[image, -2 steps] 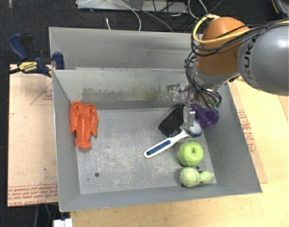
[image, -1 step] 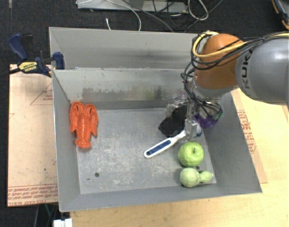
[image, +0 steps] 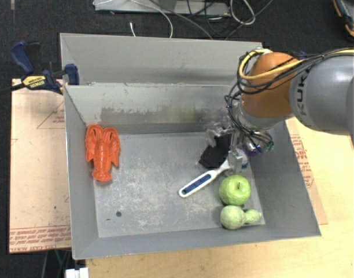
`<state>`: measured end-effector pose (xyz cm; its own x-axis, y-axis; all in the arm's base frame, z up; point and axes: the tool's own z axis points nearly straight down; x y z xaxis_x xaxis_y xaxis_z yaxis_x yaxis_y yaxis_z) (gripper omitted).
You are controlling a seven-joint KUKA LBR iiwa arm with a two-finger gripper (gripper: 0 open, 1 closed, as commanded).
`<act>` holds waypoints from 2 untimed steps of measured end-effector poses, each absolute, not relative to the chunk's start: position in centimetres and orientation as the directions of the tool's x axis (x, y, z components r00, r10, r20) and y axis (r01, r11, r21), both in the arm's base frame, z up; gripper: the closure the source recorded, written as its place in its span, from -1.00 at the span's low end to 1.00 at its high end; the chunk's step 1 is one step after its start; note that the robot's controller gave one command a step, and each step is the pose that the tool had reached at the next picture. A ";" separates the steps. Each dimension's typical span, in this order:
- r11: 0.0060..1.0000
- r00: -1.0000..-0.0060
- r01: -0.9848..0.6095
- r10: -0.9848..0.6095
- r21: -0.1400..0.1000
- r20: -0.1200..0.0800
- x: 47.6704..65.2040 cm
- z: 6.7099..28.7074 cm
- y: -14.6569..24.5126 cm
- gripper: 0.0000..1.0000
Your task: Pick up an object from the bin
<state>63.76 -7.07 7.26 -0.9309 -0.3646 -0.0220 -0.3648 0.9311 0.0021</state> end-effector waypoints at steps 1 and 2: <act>0.957 -0.956 -0.292 -0.292 -0.001 -0.026 63.7 7.6 -5.3 1.00; 0.957 -0.956 -0.291 -0.291 -0.001 -0.026 63.7 7.6 -5.4 1.00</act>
Offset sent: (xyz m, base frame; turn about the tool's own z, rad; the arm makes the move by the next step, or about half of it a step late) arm 0.0000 0.0000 0.0000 0.0000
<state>63.70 -5.35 7.61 -0.9563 -0.2911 -0.0265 -0.2912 0.9567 -0.0006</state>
